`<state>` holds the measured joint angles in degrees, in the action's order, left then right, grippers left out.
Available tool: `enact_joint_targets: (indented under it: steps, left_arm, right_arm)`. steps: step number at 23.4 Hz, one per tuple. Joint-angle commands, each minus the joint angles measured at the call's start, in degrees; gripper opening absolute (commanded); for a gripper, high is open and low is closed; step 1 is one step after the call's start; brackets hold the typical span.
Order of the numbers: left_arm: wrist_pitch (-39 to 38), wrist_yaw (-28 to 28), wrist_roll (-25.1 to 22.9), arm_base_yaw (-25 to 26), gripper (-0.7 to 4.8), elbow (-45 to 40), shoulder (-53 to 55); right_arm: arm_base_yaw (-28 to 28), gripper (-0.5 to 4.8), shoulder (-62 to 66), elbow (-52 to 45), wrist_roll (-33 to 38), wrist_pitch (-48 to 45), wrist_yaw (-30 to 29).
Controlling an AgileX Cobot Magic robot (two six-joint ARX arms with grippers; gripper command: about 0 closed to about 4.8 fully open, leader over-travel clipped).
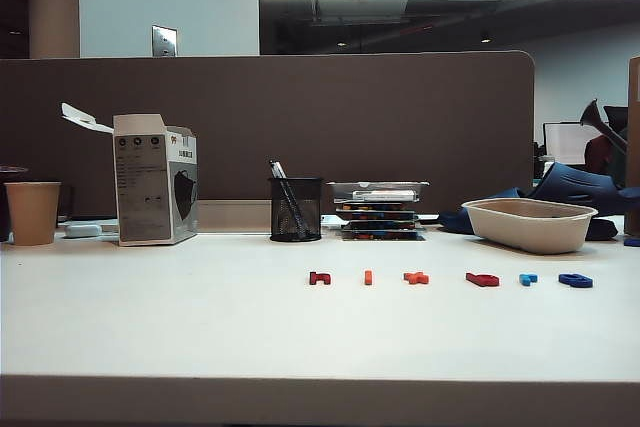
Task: Select the appropriate letters from the row of letter magnets placed on the table to arrange into the word "big".
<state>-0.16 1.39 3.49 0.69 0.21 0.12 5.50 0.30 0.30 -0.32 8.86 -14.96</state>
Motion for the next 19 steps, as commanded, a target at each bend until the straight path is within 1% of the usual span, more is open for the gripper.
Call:
enact_joint_targets:
  steps: [1, 5, 14, 16, 19]
  left_arm:
    - [0.6, 0.3, 0.0, 0.1, -0.05, 0.2, 0.0]
    - [0.7, -0.3, 0.0, 0.1, -0.05, 0.2, 0.0]
    - [0.7, 0.1, 0.0, 0.1, -0.05, 0.4, 0.0]
    - [0.7, 2.8, 0.3, 0.1, -0.05, 1.2, 0.0]
    - [-0.9, 9.7, 4.1, 0.1, -0.05, 4.3, 0.0]
  right_arm:
    - [0.0, -0.05, -0.3, -0.3, 0.0, -0.6, 0.4]
    - [-0.1, -0.05, -0.3, -0.3, 0.0, -0.6, 0.4]
    - [-0.1, -0.05, -0.3, -0.3, 0.0, -0.7, 0.5]
    - [-0.1, -0.05, -0.3, -0.3, 0.0, -1.0, 0.5]
    - [-0.1, -0.05, -0.3, -0.3, 0.0, -1.4, 0.5]
